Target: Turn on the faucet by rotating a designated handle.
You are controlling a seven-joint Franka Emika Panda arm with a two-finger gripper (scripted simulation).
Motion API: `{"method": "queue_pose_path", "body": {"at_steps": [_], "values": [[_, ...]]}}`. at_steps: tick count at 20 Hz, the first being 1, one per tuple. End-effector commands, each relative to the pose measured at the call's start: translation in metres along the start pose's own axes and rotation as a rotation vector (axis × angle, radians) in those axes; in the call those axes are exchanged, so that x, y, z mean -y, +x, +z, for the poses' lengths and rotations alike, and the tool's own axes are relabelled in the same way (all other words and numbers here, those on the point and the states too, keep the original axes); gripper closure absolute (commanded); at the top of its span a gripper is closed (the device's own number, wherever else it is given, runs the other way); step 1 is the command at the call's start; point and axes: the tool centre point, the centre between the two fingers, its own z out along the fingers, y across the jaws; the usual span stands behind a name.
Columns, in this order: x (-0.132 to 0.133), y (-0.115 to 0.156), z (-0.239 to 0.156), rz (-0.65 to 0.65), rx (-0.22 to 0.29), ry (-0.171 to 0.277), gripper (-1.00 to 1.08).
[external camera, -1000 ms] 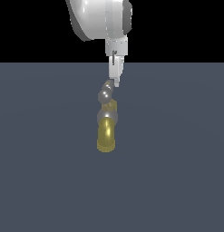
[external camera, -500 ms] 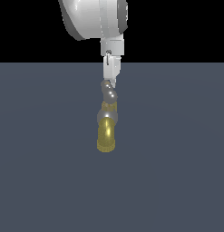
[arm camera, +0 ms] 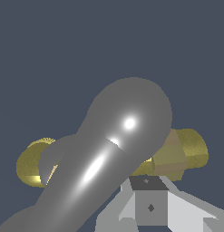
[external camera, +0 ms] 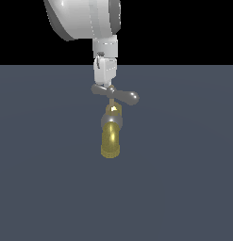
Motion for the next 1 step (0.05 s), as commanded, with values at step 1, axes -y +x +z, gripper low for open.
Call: {"method": "queue_pose_path", "body": {"at_steps": [1], "values": [[0.0238,0.0714,-0.0042,-0.092,-0.032,0.009,1.08]]}}
